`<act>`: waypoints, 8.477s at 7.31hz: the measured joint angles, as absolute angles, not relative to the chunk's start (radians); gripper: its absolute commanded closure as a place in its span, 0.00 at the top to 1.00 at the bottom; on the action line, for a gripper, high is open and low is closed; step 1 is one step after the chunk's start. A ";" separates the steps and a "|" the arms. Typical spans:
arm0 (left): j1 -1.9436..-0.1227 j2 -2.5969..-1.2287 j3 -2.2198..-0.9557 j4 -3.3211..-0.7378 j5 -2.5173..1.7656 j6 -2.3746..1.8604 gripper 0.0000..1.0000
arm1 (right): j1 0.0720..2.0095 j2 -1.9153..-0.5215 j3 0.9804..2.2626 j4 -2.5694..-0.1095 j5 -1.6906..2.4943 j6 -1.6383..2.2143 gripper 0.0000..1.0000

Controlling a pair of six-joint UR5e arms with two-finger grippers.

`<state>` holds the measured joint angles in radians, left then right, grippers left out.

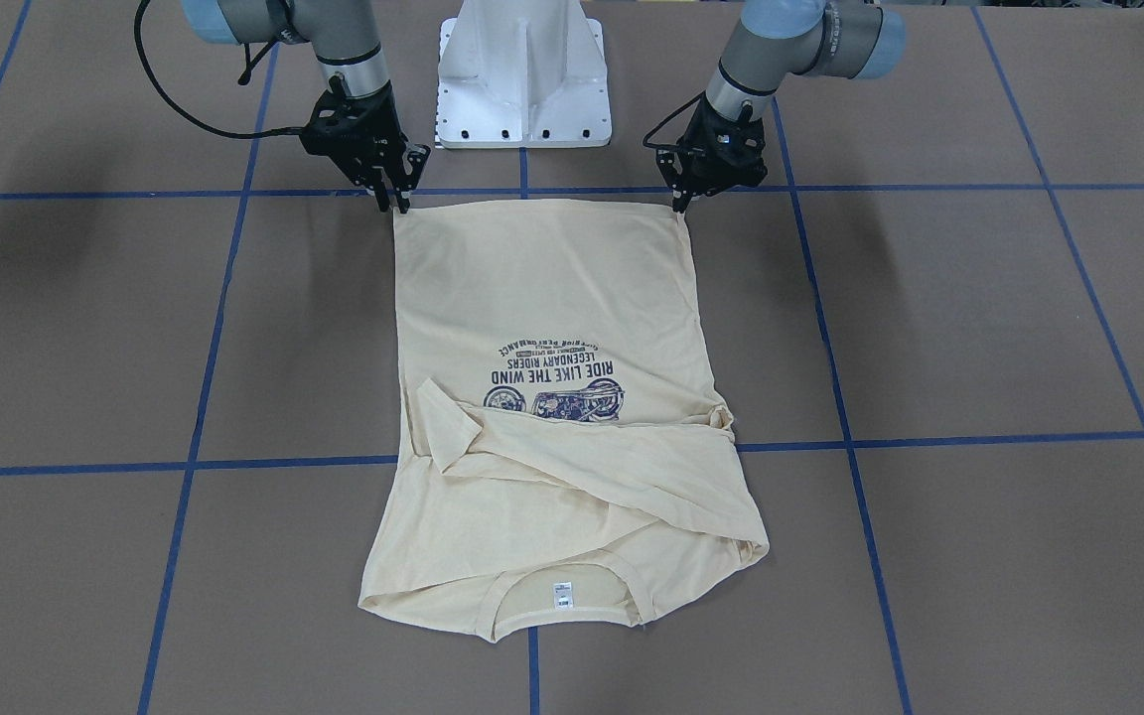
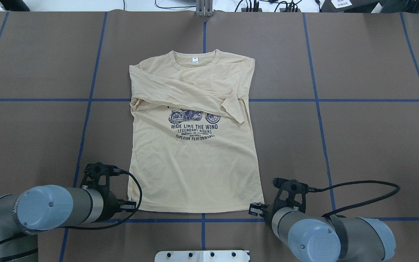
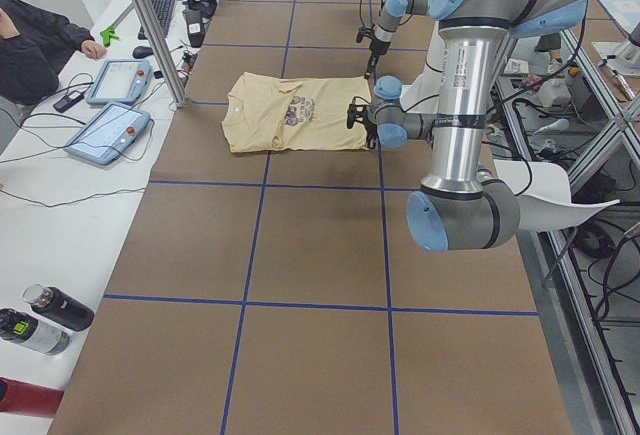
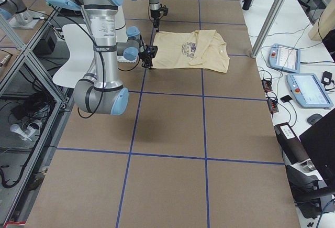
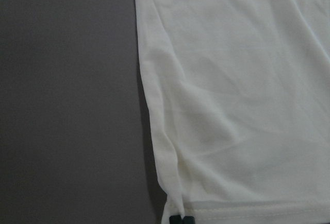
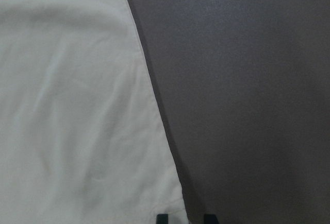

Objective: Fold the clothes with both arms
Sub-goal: 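Grasp the hem corners nearest the robot with both grippers, then lift the hem with both grippers and fold it toward the collar, then release the hem and raise both grippers above the folded shirt, then lower the left gripper to the folded shirt's near corner and grasp it, then drag the folded shirt with the left gripper, rotating it on the table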

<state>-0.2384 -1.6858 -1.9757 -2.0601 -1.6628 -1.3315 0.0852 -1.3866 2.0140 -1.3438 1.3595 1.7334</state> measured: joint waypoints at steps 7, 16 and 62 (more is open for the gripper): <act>-0.238 -1.686 -1.987 -2.060 -1.665 -1.332 0.00 | 0.084 -1.381 2.018 -1.343 1.345 1.788 0.00; -0.342 -1.672 -2.501 -1.735 -2.050 -1.333 0.00 | 0.223 -1.325 2.558 -1.772 1.639 1.803 0.00; -0.881 -2.338 -1.080 -2.000 -1.740 -0.545 0.99 | 0.608 -1.032 1.725 -1.350 1.747 1.528 1.00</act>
